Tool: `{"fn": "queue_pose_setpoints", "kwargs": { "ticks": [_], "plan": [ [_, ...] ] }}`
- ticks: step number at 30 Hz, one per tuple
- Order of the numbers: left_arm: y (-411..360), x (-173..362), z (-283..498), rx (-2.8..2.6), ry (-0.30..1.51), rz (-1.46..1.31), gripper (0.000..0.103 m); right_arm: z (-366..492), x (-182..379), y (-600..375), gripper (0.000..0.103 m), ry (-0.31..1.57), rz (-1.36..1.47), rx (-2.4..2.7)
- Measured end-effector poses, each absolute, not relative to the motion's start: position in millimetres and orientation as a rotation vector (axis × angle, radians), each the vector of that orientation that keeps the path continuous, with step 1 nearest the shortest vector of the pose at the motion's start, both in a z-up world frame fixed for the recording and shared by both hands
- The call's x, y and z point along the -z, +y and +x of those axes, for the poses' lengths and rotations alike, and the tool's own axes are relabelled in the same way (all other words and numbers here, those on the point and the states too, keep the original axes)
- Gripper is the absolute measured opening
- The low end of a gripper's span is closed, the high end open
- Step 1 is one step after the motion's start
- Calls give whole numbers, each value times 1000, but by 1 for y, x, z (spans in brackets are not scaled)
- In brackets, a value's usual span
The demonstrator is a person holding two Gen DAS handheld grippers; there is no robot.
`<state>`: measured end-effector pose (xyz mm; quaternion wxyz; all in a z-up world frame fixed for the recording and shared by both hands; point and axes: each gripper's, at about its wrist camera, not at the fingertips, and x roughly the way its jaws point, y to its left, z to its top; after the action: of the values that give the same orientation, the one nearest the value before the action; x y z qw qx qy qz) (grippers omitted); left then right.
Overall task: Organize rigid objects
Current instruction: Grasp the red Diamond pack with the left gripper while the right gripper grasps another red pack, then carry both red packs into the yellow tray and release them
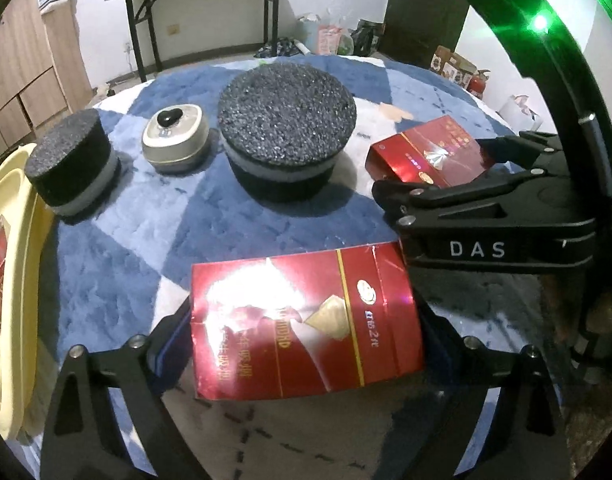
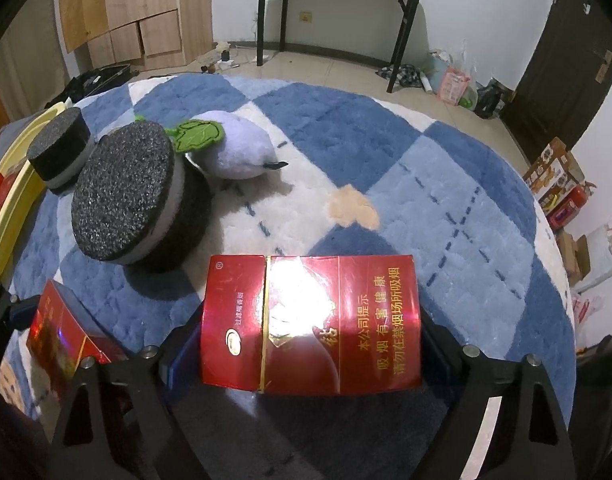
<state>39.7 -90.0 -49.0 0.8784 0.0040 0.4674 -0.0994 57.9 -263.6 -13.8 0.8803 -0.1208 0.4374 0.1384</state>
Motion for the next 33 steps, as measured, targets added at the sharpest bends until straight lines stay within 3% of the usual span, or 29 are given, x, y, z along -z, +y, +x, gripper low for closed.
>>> {"fn": "queue_pose_setpoints", "kwargs": {
  "ticks": [20, 29, 33],
  "plan": [
    [-16, 8, 42, 98, 874, -63, 94, 43, -19, -279, 89, 832, -206, -265],
    [155, -33, 10, -188, 738, -300, 94, -41, -81, -204, 89, 590, -304, -456],
    [213, -26, -7, -356, 721, -384, 94, -61, -86, -145, 89, 589, -368, -600]
  ]
}}
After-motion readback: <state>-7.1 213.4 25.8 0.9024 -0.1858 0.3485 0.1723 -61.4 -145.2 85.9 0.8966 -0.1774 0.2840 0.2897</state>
